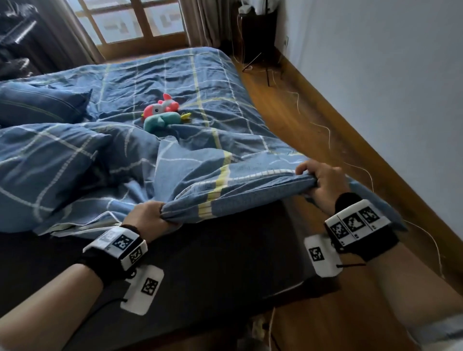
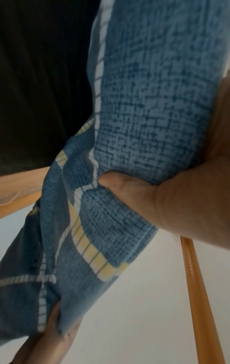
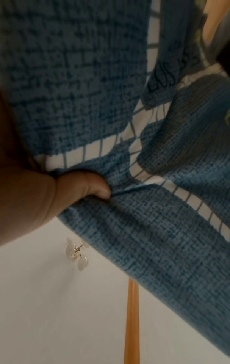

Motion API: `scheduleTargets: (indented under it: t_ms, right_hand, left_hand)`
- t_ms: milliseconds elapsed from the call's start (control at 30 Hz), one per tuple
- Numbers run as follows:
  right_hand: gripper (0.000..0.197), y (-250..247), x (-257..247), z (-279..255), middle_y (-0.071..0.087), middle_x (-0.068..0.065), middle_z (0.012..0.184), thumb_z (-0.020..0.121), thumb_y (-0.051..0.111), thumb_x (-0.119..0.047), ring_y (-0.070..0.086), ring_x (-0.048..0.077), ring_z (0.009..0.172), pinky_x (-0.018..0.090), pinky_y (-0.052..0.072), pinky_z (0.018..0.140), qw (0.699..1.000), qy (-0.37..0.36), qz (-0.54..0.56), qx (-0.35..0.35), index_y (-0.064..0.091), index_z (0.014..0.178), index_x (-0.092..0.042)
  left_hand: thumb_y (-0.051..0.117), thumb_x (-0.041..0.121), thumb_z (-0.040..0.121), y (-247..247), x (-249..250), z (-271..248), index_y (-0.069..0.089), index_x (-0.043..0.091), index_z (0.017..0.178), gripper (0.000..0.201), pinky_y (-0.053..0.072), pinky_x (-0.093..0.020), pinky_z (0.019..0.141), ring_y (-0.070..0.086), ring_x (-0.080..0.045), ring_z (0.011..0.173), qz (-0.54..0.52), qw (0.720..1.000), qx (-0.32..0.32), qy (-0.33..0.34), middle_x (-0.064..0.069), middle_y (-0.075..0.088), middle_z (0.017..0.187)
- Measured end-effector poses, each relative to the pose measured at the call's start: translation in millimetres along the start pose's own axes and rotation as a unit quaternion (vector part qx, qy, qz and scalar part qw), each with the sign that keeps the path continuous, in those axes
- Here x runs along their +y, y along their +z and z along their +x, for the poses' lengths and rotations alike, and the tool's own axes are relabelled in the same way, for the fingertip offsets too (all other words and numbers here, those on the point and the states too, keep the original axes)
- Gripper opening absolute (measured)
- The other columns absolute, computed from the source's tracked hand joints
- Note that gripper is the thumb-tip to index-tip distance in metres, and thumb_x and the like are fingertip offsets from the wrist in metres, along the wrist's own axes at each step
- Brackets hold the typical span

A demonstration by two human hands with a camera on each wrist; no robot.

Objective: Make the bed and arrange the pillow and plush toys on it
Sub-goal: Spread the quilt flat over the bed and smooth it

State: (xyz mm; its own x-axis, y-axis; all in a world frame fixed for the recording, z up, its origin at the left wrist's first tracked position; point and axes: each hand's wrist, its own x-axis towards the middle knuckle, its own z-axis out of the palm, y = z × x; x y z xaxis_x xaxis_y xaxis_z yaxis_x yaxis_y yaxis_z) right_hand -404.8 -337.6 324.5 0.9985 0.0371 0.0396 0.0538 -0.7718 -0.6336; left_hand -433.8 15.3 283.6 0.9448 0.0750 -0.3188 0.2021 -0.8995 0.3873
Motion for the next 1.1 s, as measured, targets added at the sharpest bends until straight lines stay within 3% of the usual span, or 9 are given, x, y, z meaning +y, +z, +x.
scheduleTargets:
  t_ms: [100, 267, 400, 467, 600, 700, 800, 967, 1100]
  right_hand:
    - [0.034, 14, 19, -20, 0.066, 0.012, 0.084, 0.066, 0.067, 0.004, 0.061, 0.034, 0.089, 0.043, 0.043, 0.090, 0.998, -0.003, -0.065, -0.027, 0.068, 0.094, -0.017]
    - [0.038, 56, 58, -74, 0.066, 0.007, 0.099, 0.073, 0.056, 0.001, 0.058, 0.030, 0.101, 0.035, 0.033, 0.091, 0.982, 0.034, -0.159, -0.100, 0.065, 0.098, -0.026]
    - [0.050, 91, 81, -129, 0.059, 0.001, 0.117, 0.076, 0.047, 0.004, 0.047, 0.026, 0.116, 0.037, 0.029, 0.101, 0.948, 0.087, -0.235, -0.198, 0.060, 0.106, -0.033]
    - [0.040, 110, 82, -157, 0.053, -0.003, 0.126, 0.085, 0.050, -0.009, 0.039, 0.024, 0.126, 0.041, 0.028, 0.106, 0.914, 0.095, -0.274, -0.283, 0.059, 0.110, -0.038]
    - [0.025, 139, 45, -211, 0.058, 0.000, 0.129, 0.093, 0.050, -0.030, 0.050, 0.022, 0.123, 0.034, 0.038, 0.105, 0.871, 0.083, -0.224, -0.429, 0.064, 0.114, -0.026]
    - [0.029, 154, -5, -234, 0.062, 0.007, 0.124, 0.093, 0.050, -0.024, 0.056, 0.022, 0.116, 0.025, 0.042, 0.093, 0.888, 0.023, -0.183, -0.422, 0.063, 0.116, -0.012]
    - [0.030, 166, -54, -245, 0.062, 0.009, 0.123, 0.093, 0.052, -0.028, 0.056, 0.024, 0.115, 0.028, 0.044, 0.091, 0.893, -0.008, -0.180, -0.412, 0.061, 0.116, -0.011]
    - [0.024, 195, -122, -259, 0.063, 0.011, 0.118, 0.090, 0.054, -0.033, 0.057, 0.026, 0.111, 0.028, 0.043, 0.084, 0.899, -0.065, -0.184, -0.393, 0.062, 0.103, -0.014]
    - [0.014, 234, -168, -266, 0.061, 0.011, 0.105, 0.088, 0.057, -0.033, 0.056, 0.023, 0.100, 0.023, 0.034, 0.074, 0.876, -0.112, -0.207, -0.421, 0.055, 0.088, -0.019]
  left_hand:
    - [0.067, 0.055, 0.055, 13, 5, -22, 0.066, 0.023, 0.065, 0.033, 0.054, -0.034, 0.073, 0.069, -0.025, 0.080, 0.021, 0.999, -0.032, -0.027, -0.006, 0.070, 0.071]
    - [0.070, 0.040, 0.072, 59, 0, -70, 0.072, 0.021, 0.088, 0.024, 0.044, -0.026, 0.071, 0.066, -0.024, 0.094, 0.078, 0.991, -0.075, -0.084, -0.007, 0.072, 0.092]
    - [0.074, 0.029, 0.070, 117, -23, -117, 0.065, 0.021, 0.109, 0.041, 0.044, -0.026, 0.083, 0.061, -0.024, 0.108, 0.047, 0.985, -0.097, -0.132, -0.007, 0.069, 0.111]
    - [0.072, 0.023, 0.074, 144, -39, -141, 0.061, 0.017, 0.117, 0.044, 0.041, -0.021, 0.085, 0.059, -0.021, 0.112, -0.014, 0.980, -0.132, -0.151, -0.004, 0.065, 0.118]
    - [0.065, 0.015, 0.082, 178, -64, -203, 0.066, 0.017, 0.111, 0.029, 0.043, -0.016, 0.079, 0.063, -0.015, 0.104, -0.106, 0.965, -0.184, -0.155, 0.002, 0.068, 0.109]
    - [0.058, 0.020, 0.087, 182, -71, -243, 0.066, 0.012, 0.097, 0.015, 0.049, -0.021, 0.058, 0.062, -0.015, 0.069, -0.168, 0.960, -0.143, -0.173, 0.001, 0.067, 0.079]
    - [0.055, 0.033, 0.089, 166, -84, -270, 0.062, 0.016, 0.080, 0.020, 0.038, -0.019, 0.044, 0.052, -0.011, 0.050, -0.160, 0.963, -0.103, -0.192, 0.005, 0.060, 0.061]
    - [0.051, 0.041, 0.089, 127, -121, -309, 0.054, 0.022, 0.069, 0.028, 0.041, -0.026, 0.073, 0.055, -0.020, 0.083, -0.124, 0.971, -0.040, -0.199, -0.002, 0.058, 0.081]
    - [0.048, 0.042, 0.091, 108, -167, -341, 0.055, 0.021, 0.073, 0.028, 0.041, -0.028, 0.077, 0.057, -0.024, 0.093, -0.132, 0.962, -0.017, -0.239, -0.005, 0.060, 0.090]
